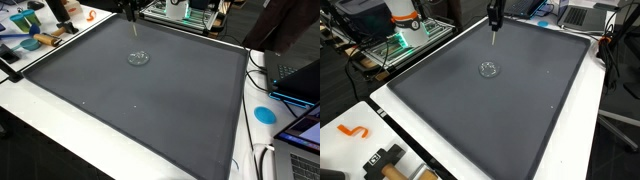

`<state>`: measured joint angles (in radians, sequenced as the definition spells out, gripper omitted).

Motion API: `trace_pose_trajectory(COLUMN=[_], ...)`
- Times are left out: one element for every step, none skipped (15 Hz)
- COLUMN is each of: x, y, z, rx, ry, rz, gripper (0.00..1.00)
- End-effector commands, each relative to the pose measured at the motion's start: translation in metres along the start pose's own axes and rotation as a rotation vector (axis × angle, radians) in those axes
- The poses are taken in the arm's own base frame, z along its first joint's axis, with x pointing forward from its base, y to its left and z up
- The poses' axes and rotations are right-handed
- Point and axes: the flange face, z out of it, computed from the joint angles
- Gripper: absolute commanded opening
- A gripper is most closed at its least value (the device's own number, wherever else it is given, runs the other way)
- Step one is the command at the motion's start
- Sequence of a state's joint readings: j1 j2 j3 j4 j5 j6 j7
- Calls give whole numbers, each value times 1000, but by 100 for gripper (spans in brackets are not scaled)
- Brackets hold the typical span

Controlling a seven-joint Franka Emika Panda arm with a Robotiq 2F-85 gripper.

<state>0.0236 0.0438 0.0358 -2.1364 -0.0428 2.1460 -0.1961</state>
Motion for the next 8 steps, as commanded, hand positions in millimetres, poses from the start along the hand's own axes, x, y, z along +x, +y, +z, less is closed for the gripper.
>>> trace_pose_trajectory(x=[18, 24, 29, 34, 38, 42, 46, 48], y=[-10, -13, -16, -19, -22, -25, -28, -30], z=[4, 8, 12, 16, 24, 31, 39, 45], rx=[-32, -44, -54, -66, -79, -91, -106, -118], ry=[-60, -64, -64, -70, -75, -81, -92, -99], rz=[-31, -40, -50, -57, -62, -68, -71, -74], gripper=[3, 3, 3, 3, 3, 3, 3, 3])
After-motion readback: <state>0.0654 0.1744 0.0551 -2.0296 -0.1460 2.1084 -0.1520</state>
